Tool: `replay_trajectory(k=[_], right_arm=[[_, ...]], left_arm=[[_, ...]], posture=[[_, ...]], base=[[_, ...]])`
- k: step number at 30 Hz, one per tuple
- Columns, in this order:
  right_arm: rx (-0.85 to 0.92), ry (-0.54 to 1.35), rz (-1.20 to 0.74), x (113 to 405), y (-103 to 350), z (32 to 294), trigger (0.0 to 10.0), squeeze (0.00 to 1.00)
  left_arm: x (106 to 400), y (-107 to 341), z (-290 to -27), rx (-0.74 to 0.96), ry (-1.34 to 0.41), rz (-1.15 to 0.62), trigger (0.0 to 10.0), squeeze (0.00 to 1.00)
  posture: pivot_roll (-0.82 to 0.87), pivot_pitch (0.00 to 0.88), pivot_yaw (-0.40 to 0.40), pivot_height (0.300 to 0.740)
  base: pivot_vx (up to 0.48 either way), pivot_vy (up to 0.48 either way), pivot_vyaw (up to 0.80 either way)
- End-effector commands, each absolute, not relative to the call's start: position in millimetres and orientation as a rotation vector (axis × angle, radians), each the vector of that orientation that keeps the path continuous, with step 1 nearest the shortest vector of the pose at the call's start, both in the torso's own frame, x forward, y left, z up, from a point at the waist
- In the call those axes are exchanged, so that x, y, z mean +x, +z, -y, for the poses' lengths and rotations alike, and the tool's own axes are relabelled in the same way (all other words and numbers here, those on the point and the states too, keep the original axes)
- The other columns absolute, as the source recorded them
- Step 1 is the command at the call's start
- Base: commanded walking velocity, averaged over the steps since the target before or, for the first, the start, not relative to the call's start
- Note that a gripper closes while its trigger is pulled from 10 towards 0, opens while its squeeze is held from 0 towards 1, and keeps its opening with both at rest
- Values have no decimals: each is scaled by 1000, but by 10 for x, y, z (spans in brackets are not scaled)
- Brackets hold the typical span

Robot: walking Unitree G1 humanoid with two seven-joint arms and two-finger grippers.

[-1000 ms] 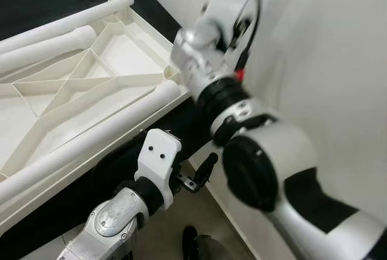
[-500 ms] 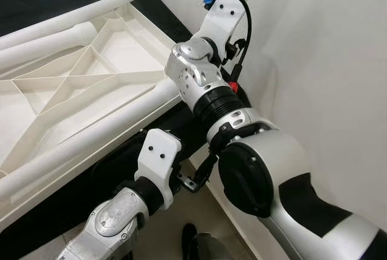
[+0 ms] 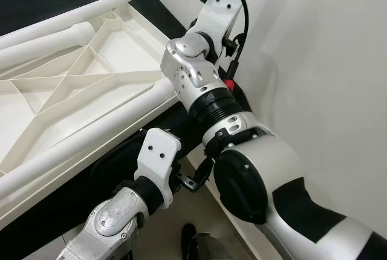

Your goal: Building children table

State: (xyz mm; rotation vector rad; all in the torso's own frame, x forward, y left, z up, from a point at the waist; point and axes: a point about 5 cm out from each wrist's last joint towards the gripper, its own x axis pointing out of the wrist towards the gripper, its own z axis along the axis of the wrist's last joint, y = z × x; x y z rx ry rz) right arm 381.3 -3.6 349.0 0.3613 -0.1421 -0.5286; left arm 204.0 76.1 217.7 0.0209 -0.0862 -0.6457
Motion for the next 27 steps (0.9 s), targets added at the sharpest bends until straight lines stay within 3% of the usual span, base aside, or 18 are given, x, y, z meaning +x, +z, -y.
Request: replay_trajectory(k=[1,12,13,16,17,27], right_arm=[[351,-528,147,3799,3476,17,10000,1000],[344,-499,158,3803,3485,15,10000,1000],[343,-487,171,3800,3490,16,10000,894],[342,-474,183,3799,3489,16,10000,894],[341,-466,203,3786,3501,18,10000,0],[301,-436,263,3694,3442,72,10000,0]], left_arm=[[2021,2156,-740,23,-664,81,10000,0],[2024,2157,-753,24,-666,81,10000,0],[2026,2157,-752,22,-666,81,10000,0],[2030,2153,-755,20,-665,79,10000,0],[2032,2149,-758,21,-665,78,10000,0],[2048,2153,-774,31,-666,83,10000,0]], posture=[[54,348,-197,740],[57,345,-194,740],[57,340,-192,740],[58,338,-190,740],[58,332,-187,740],[57,310,-175,740]], base=[[0,0,0],[0,0,0],[0,0,0],[0,0,0],[0,0,0],[0,0,0]])
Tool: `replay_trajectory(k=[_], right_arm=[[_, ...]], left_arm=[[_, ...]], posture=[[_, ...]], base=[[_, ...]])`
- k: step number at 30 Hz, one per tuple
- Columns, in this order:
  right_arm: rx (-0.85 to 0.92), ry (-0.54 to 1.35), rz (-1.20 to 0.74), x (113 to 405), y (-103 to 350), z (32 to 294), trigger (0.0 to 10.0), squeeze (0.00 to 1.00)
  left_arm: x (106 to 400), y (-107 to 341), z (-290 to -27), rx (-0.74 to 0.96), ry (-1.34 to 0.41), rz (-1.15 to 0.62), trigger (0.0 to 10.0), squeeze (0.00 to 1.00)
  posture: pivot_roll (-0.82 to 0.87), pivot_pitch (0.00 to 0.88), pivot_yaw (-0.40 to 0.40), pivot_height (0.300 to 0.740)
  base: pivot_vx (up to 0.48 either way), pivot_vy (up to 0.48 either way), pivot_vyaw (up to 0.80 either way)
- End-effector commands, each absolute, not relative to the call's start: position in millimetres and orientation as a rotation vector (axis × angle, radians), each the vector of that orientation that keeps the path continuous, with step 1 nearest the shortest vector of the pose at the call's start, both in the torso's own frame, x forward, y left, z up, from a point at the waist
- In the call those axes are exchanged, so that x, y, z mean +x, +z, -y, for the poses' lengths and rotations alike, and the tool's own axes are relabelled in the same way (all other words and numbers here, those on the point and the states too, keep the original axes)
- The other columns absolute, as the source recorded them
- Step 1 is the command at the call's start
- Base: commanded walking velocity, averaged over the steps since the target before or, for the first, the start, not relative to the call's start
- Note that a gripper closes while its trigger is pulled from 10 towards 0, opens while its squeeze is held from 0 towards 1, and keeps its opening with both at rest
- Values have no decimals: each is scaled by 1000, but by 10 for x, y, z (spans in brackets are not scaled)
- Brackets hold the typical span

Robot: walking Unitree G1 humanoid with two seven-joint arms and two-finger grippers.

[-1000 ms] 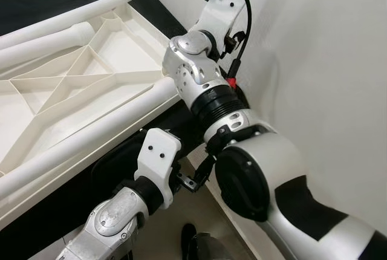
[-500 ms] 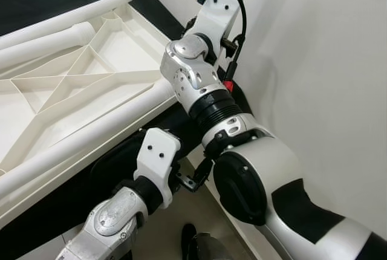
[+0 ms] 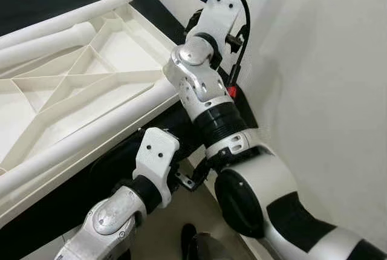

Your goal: Building children table

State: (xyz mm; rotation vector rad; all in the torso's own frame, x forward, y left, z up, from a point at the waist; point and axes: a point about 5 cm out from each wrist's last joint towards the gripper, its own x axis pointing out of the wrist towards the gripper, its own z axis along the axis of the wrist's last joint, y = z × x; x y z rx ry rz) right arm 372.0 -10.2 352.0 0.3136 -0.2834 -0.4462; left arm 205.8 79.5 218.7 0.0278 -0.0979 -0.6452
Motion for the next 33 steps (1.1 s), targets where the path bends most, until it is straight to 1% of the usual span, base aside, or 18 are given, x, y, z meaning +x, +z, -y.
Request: replay_trajectory(k=[1,4,7,11,18,25,28,33], right_arm=[[301,-436,263,3694,3442,72,10000,0],[287,-384,252,3672,3342,61,10000,0],[284,-369,252,3665,3323,55,10000,0],[259,-285,291,3596,3254,52,10000,0],[267,-190,278,3552,3194,51,10000,0],[222,-155,299,3475,3100,181,10000,0],[201,-77,303,3447,3060,192,10000,0],[181,-9,324,3434,3068,250,10000,0]], left_arm=[[2048,2153,-774,31,-666,83,10000,0],[2054,2152,-778,38,-670,85,10000,0],[2054,2151,-777,38,-670,85,10000,0],[2067,2144,-784,41,-671,86,10000,0],[2073,2139,-794,44,-669,86,10000,0],[2076,2139,-826,49,-666,87,10000,0],[2088,2134,-836,52,-664,87,10000,0],[2092,2125,-828,52,-665,85,10000,0]], posture=[[57,310,-175,740],[57,305,-171,740],[57,305,-171,740],[57,294,-166,740],[60,294,-164,740],[60,295,-160,740],[56,297,-156,740],[54,297,-158,740]], base=[[0,0,0],[0,0,0],[0,0,0],[0,0,0],[0,0,0],[0,0,0],[0,0,0],[0,0,0]])
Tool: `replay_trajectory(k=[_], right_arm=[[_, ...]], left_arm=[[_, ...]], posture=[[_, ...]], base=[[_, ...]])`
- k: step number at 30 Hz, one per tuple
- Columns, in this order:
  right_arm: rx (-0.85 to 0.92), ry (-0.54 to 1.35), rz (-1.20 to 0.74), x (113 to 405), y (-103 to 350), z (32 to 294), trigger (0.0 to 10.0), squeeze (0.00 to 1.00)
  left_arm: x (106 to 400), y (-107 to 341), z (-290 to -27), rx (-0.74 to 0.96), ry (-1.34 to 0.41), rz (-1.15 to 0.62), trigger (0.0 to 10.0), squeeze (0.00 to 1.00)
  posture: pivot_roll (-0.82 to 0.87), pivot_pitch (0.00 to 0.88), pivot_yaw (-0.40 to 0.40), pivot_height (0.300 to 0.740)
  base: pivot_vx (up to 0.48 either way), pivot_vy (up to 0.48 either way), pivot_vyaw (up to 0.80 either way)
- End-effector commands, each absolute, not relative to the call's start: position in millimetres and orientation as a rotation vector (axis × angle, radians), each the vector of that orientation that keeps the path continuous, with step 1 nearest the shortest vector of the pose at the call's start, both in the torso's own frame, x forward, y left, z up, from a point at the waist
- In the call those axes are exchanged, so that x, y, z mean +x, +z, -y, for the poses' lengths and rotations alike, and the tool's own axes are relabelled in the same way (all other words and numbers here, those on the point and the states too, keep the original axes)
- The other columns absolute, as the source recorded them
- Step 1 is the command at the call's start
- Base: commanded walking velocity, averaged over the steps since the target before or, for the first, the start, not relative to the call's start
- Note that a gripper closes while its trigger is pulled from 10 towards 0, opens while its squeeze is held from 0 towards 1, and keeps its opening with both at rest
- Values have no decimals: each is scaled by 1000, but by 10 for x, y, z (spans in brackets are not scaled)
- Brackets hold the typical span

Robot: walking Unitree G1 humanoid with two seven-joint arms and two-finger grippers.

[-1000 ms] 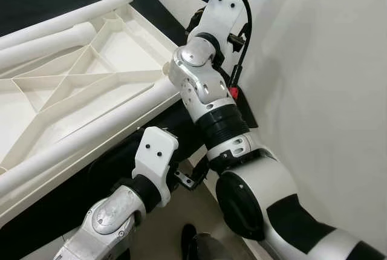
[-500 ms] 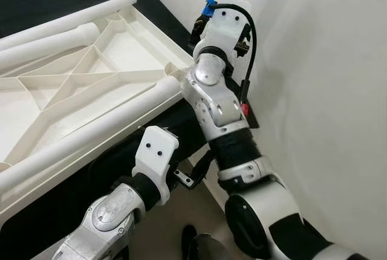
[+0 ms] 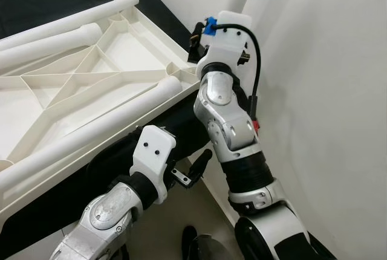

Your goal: Building children table

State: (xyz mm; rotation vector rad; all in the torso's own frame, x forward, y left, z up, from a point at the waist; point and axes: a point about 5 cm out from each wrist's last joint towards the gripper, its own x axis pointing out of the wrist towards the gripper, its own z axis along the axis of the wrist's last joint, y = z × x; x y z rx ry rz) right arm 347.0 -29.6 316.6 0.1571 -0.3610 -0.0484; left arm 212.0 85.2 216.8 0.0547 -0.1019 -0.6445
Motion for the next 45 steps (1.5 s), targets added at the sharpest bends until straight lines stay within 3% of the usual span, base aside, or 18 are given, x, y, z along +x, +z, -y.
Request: replay_trajectory(k=[1,6,8,14,16,18,24,27,32,45], right_arm=[[181,-9,324,3434,3068,250,10000,0],[134,52,346,3381,3066,409,10000,0],[82,71,327,3369,2991,607,10000,0],[-85,-119,222,3304,2575,1252,10000,0],[-163,-35,216,3267,2398,1348,10000,0],[-183,21,195,3245,2329,1377,10000,0],[-301,508,177,3155,2220,1329,10000,0],[-352,518,194,3181,2251,1349,10000,0],[-484,617,180,3371,2302,1360,10000,0],[-504,622,126,3495,2305,1417,10000,0]], left_arm=[[2092,2125,-828,52,-665,85,10000,0],[2095,2123,-843,54,-661,83,10000,0],[2095,2119,-862,58,-658,81,10000,0],[2119,2109,-866,60,-660,83,10000,0],[2134,2120,-858,62,-662,90,10000,0],[2139,2126,-858,62,-662,92,10000,0],[2186,2132,-907,78,-637,106,10000,0],[2200,2138,-918,79,-627,110,10000,0],[2410,2050,-1108,224,-443,23,10000,0],[2694,2040,-1479,411,-493,-175,10000,0]], posture=[[54,297,-158,740],[51,298,-157,740],[48,295,-155,740],[32,283,-141,740],[41,275,-139,740],[41,275,-139,740],[38,237,-125,740],[38,237,-125,740],[54,201,-123,740],[73,203,-101,740]], base=[[0,0,0],[0,0,0],[0,0,0],[0,0,0],[0,0,0],[0,0,0],[0,0,0],[0,0,0],[0,0,0],[0,0,0]])
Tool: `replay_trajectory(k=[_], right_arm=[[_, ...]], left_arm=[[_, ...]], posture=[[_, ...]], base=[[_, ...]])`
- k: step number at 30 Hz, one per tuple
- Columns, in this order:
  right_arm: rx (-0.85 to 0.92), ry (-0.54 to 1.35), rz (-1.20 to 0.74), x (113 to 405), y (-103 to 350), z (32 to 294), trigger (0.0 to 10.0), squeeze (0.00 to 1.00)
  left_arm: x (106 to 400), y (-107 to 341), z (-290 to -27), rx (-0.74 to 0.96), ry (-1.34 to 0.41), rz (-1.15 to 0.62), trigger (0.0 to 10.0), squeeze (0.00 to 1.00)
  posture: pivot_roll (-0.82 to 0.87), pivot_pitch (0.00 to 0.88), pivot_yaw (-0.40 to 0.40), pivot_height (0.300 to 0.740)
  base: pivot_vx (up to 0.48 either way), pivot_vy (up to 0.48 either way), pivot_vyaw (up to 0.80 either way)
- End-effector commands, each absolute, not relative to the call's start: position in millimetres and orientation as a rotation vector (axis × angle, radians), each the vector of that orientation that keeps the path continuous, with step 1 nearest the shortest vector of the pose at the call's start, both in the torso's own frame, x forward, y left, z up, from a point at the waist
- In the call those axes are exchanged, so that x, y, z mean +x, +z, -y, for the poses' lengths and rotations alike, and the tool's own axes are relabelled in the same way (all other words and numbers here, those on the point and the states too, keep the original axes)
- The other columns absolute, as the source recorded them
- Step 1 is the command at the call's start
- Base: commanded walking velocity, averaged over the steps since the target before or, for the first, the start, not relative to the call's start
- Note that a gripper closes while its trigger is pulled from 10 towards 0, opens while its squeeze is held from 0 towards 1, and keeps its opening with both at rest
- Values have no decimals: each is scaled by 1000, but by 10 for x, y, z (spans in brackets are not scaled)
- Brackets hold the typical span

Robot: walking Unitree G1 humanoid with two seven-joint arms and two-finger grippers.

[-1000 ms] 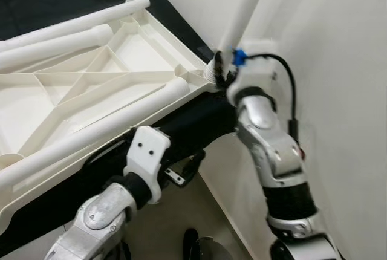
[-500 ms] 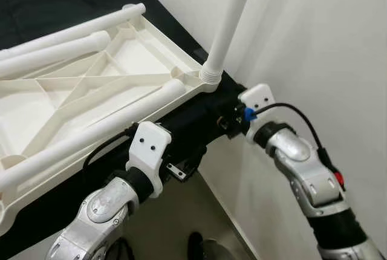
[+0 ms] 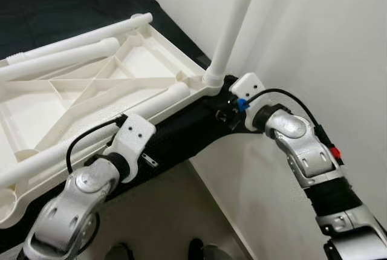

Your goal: Building children table

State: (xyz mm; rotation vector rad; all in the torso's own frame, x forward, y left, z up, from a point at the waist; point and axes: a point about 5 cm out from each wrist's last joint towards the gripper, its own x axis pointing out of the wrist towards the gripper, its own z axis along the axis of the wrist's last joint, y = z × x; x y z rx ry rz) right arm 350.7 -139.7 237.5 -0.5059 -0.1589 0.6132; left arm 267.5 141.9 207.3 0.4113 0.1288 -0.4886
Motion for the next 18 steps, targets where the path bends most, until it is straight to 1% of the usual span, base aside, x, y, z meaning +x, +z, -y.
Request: replay_trajectory(k=[1,2,4,7,11,18], right_arm=[[-500,625,125,3491,2288,1418,10000,0],[-500,625,125,3491,2288,1418,10000,0],[-496,630,123,3504,2258,1429,10000,0],[-497,632,122,3516,2248,1436,10000,0],[-468,612,99,3556,2213,1475,10000,0],[-464,606,102,3566,2210,1482,10000,0]], left_arm=[[2730,2062,-1538,434,-503,-201,10000,0],[2730,2062,-1538,434,-503,-201,10000,0],[2805,2109,-1663,519,-499,-241,10000,0],[2829,2125,-1707,523,-501,-269,10000,0],[2879,2168,-1813,509,-519,-383,10000,0],[2847,2225,-1800,522,-582,-430,10000,0]], posture=[[79,202,-96,740],[79,202,-96,740],[85,202,-92,740],[87,210,-87,740],[95,220,-76,740],[99,225,-77,740]], base=[[0,0,0],[0,0,0],[0,0,0],[0,0,0],[0,0,0],[0,0,0]])
